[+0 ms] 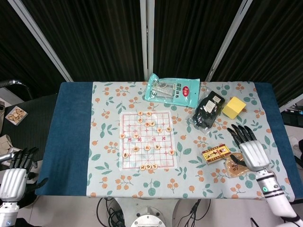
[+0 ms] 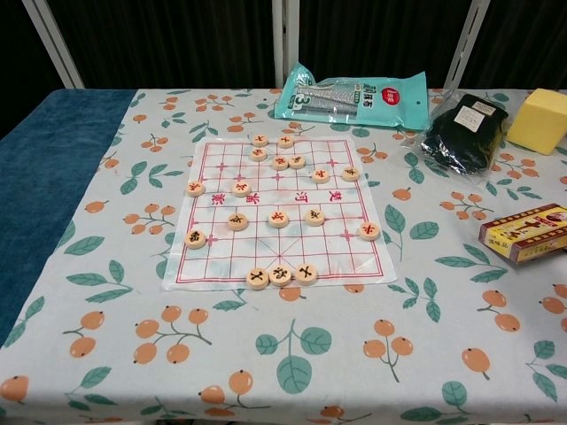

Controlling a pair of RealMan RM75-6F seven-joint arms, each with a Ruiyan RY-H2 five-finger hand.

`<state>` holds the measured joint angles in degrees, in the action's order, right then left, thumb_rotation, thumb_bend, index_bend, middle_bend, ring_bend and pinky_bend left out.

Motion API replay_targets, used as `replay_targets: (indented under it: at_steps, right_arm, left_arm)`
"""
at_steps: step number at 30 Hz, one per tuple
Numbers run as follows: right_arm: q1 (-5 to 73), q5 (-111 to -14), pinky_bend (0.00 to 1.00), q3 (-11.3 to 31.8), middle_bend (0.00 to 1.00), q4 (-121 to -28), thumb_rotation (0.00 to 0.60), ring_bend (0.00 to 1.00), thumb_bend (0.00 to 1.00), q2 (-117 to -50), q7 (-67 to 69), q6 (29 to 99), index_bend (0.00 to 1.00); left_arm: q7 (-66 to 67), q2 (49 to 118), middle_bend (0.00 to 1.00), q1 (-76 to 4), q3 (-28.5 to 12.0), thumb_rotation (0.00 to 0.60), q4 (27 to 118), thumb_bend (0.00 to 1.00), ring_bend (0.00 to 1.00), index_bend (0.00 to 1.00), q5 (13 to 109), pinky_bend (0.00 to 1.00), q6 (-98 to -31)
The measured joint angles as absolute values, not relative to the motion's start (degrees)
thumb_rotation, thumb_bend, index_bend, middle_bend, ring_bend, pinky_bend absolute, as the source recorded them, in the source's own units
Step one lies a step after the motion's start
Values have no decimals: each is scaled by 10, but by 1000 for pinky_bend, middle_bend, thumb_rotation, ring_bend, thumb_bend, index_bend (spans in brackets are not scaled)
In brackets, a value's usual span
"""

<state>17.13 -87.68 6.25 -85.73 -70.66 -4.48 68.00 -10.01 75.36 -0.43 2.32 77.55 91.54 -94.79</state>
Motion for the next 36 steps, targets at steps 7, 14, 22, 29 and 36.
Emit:
replay_targets:
  at_steps: [7,14,22,29,36]
  right_arm:
    - [289,-784,0,111,0,-844,600,0,160,-776,-196,553,6]
    - [387,-696,0,142,0,-752,600,0,196,-906,-261,481,65]
    - [449,-664,0,151,0,-629,600,0,229,-1022,-269,464,162]
    - [470,-663,0,150,2,-573,600,0,248,-1065,-246,469,222]
    - [479,-659,0,149,11,-547,600,0,267,-1080,-230,472,288]
  left_arm:
    - [-101,753,69,5,24,600,791,111,0,83,919,61,-952]
    - [-99,751,69,12,26,600,792,111,0,83,920,61,-956]
    - [-100,749,69,17,24,600,791,111,0,84,925,61,-960]
    - [-106,743,69,21,23,600,790,111,0,84,925,61,-962]
    - [-130,746,69,30,16,600,777,111,0,84,913,60,-969]
